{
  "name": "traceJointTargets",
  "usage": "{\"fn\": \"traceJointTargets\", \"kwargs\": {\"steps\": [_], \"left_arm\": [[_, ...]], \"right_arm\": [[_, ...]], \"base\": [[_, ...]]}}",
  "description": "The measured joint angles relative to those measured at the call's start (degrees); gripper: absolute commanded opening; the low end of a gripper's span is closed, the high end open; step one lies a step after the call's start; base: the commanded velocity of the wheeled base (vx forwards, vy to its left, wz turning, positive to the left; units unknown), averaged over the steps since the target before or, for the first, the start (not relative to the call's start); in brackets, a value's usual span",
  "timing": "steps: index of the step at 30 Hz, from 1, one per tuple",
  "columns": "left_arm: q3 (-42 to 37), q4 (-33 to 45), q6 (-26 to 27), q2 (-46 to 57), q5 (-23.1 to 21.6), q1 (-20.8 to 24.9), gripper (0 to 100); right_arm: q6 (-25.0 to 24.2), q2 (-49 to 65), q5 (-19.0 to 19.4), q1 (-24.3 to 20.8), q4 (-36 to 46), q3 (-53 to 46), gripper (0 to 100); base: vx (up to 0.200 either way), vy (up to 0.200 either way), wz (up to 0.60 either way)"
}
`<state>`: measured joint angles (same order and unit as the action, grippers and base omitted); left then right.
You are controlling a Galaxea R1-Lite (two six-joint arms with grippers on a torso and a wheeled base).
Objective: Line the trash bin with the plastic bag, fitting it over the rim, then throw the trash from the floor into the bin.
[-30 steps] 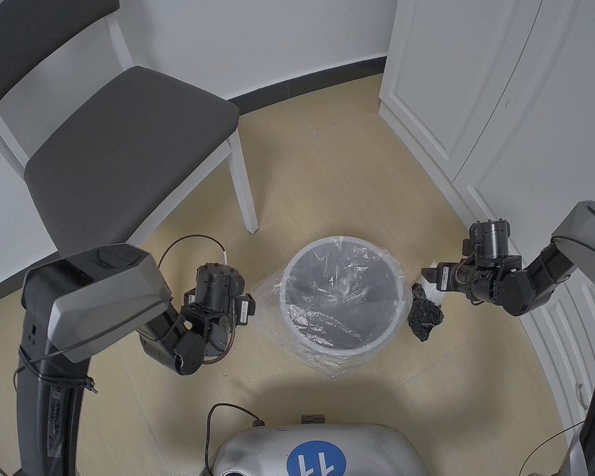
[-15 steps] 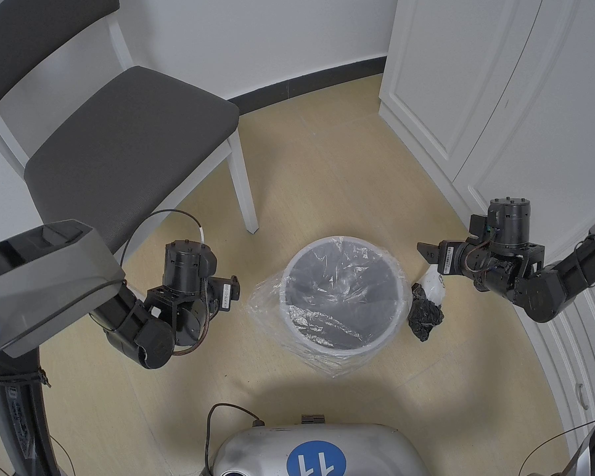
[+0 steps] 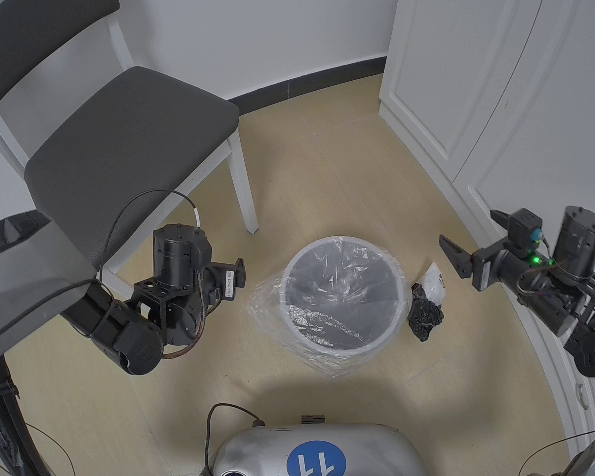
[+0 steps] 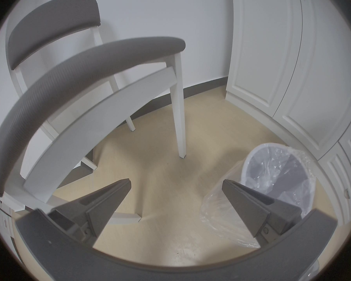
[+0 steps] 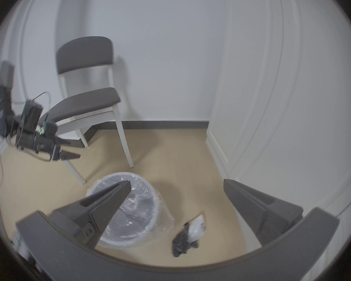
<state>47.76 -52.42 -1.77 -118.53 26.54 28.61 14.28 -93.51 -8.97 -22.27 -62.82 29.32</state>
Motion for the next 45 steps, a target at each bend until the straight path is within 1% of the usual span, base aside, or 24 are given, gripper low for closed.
{"fn": "traceJointTargets", "kwargs": {"steps": [2, 7, 10, 13, 20, 24, 27, 32, 35, 39, 40, 42, 45], "left_arm": [[-0.4, -0.3, 0.0, 0.7, 0.5, 0.7, 100], [-1.1, -1.3, 0.1, 1.5, 1.4, 1.6, 100], [-1.4, -1.6, 0.1, 1.7, 1.6, 1.8, 100], [-1.6, -1.8, 0.1, 1.9, 1.8, 2.1, 100], [-1.7, -2.2, 0.0, 2.6, 1.9, 2.5, 100], [-1.8, -3.4, 0.0, 2.9, 1.8, 3.6, 100], [-2.0, -4.9, -0.1, 2.8, 2.3, 5.4, 100], [-1.7, -7.2, -0.1, 1.2, 5.0, 8.5, 100], [-1.0, -7.4, 0.0, -0.1, 5.3, 9.7, 100], [1.1, -6.8, 1.6, -2.2, 5.5, 10.8, 100], [2.2, -6.3, 3.0, -3.0, 5.6, 11.0, 100], [3.7, -5.4, 4.3, -4.0, 5.7, 11.2, 100], [7.3, -2.8, 6.0, -6.0, 5.8, 11.4, 100]], "right_arm": [[5.6, 2.5, 0.2, -0.6, -5.0, -4.4, 100], [16.1, 8.5, 0.8, -2.3, -12.9, -13.5, 100], [18.2, 11.5, 1.5, -3.3, -14.3, -16.4, 100], [19.1, 14.1, 2.2, -4.1, -15.1, -18.3, 100], [19.2, 15.8, 2.2, -4.3, -15.2, -19.0, 100], [19.3, 16.4, 2.2, -4.6, -15.1, -19.3, 100], [19.4, 16.7, 1.7, -4.8, -15.0, -19.4, 100], [18.8, 16.4, -0.3, -4.6, -14.6, -18.9, 100], [18.0, 15.9, -0.2, -1.9, -14.5, -18.1, 100], [15.5, 14.6, 1.6, 4.5, -14.0, -15.9, 100], [14.0, 14.0, 2.4, 6.6, -13.2, -14.8, 100], [12.0, 13.2, 3.0, 8.9, -11.5, -13.0, 100], [7.0, 11.2, 3.9, 12.1, -4.8, -8.4, 100]], "base": [[0.0, 0.0, 0.0], [0.0, 0.0, 0.0], [0.0, 0.0, 0.0], [0.0, 0.0, 0.0], [0.0, 0.0, 0.0], [0.0, 0.0, 0.0], [0.0, 0.0, 0.0], [0.0, 0.0, 0.0], [0.0, 0.0, 0.0], [0.0, 0.0, 0.0], [0.0, 0.0, 0.0], [0.0, 0.0, 0.0], [0.0, 0.0, 0.0]]}}
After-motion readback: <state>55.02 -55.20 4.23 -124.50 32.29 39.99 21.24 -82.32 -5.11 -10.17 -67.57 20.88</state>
